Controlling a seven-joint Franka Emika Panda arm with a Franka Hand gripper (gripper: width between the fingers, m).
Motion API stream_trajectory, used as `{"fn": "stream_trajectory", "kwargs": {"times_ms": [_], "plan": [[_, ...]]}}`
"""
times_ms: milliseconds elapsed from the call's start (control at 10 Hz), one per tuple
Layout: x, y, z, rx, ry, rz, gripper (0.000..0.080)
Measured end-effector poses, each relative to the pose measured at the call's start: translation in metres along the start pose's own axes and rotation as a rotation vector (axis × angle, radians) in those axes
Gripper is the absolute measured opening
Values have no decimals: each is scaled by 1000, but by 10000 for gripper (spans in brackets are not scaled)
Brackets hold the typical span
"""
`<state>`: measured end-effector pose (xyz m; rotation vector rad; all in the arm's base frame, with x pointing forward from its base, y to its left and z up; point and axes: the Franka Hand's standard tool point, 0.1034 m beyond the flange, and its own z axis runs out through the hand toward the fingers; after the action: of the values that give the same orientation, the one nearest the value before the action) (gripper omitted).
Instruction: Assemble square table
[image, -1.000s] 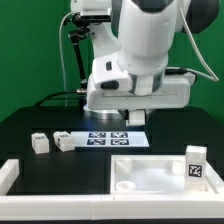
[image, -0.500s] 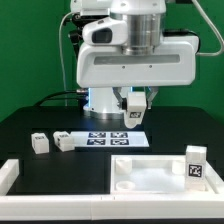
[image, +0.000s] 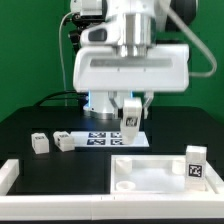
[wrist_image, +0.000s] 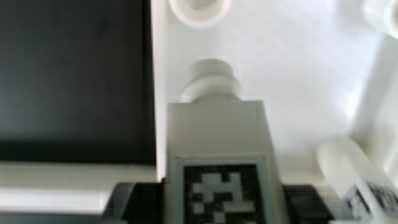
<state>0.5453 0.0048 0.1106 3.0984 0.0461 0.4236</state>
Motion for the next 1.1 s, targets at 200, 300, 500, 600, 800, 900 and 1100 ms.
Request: {"fn": "stream_trajectory", "kwargs": {"times_ms": [200, 300, 500, 600, 800, 900, 1100], "plan": [[31, 6, 6, -23, 131, 14, 285], [42, -4, 9, -15, 148, 24, 285], [54, -6, 7, -5, 137, 25, 285], [51, -6, 8, -5, 132, 24, 285], [51, -6, 8, -5, 131, 24, 285], [49, -4, 10, -8, 132, 18, 285], [49, 13, 20, -15, 127, 18, 285]]}}
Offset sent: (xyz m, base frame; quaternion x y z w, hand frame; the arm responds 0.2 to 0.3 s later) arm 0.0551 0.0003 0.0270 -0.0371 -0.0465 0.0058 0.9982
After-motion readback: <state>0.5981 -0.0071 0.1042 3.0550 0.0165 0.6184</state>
